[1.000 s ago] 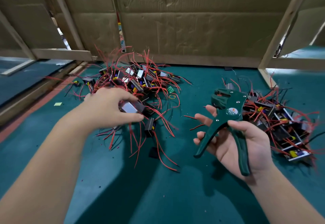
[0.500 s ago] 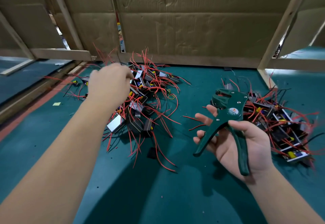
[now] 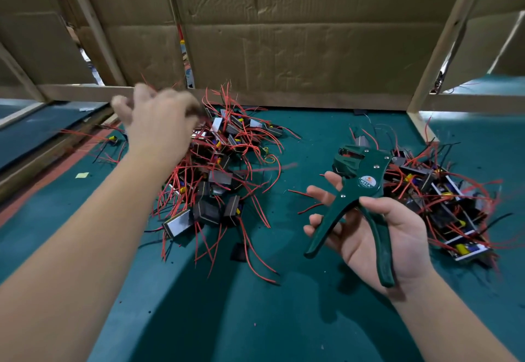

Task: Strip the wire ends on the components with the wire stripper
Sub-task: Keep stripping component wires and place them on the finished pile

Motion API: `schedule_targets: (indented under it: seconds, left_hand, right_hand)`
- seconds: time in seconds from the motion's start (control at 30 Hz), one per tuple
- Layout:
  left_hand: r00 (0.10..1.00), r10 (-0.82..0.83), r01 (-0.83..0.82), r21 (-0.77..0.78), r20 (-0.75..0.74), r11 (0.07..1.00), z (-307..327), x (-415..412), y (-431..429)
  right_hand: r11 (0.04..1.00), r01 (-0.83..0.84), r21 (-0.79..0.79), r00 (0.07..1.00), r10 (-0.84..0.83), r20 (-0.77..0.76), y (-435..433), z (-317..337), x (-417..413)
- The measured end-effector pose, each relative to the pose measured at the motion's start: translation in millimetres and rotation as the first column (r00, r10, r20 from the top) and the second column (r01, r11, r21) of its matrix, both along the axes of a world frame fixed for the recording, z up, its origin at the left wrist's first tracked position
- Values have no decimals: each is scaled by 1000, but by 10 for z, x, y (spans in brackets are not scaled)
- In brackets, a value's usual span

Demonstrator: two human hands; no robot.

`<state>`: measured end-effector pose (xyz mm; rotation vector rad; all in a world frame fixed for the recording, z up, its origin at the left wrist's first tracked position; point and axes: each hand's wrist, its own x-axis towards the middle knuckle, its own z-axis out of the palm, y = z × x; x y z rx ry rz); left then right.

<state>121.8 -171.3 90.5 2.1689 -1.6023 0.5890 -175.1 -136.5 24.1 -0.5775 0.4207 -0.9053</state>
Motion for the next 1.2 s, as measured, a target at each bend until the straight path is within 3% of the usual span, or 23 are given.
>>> schedule_targets:
  seconds: [0.07,0.1,0.23,0.3,0.33,0.4,0.43,0.47,0.5,0.57,0.83,0.93,1.07,1.1,1.13,1.2]
  left_hand:
    - [996,-30,-1,-323,-90,946,155,-80,78]
    - [993,-35,-14,-406,-113,914,227,-142,118]
    - [954,-101,-23,-406,-281,914,405,-455,158]
    - [843,-202,24,-340,-498,940,410,-635,146]
    - [694,-293,95,-319,-658,943,391,-730,144]
    - [193,-410,233,-364,-891,902,312,-937,160]
    - [-54,-409,247,-409,-911,878,249,-1019,154]
    - [-246,-382,228,-436,-891,871,172,-1090,141]
    - [-386,-339,192,-434,-858,880,97,-1159,136]
    - [-548,-260,134,-391,-795,911,-56,-1241,118]
    - [-625,-236,-47,-265,-744,963,-374,-1078,43]
    - [-431,-367,-161,-330,-824,930,-327,-960,34]
    - [1,-539,-257,-521,-843,814,-196,-781,104]
    - [67,-562,-236,-560,-825,794,-160,-718,132]
    - [64,-592,-164,-594,-803,788,-120,-672,172]
    - [-131,-593,127,-607,-794,785,-51,-678,275]
  right_hand:
    - [1000,2,6,1000,-2,10,-2,0,-2]
    - [1000,2,5,1000,-2,13,0,-1,-1]
    - [1000,-13,6,1000,13,5,4,-1,-6]
    - [999,-39,-2,999,39,34,5,2,-11]
    - [999,-49,-11,998,50,43,3,7,-15]
    - [998,-60,-29,996,62,57,5,20,-18]
    - [997,-63,-34,996,66,68,6,24,-20]
    - [997,-69,-39,994,72,79,8,28,-23]
    - [996,-80,-47,992,84,89,11,32,-23]
    - [993,-101,-60,989,107,103,17,41,-26]
    - [1000,-20,-6,990,20,142,-34,4,3]
    - [998,62,14,991,-64,119,-56,-21,23]
    - [989,148,13,986,-148,77,-87,-35,20]
    - [987,161,12,983,-162,82,-93,-31,22]
    - [985,170,11,982,-170,78,-97,-28,22]
    - [985,172,10,983,-172,62,-99,-39,15]
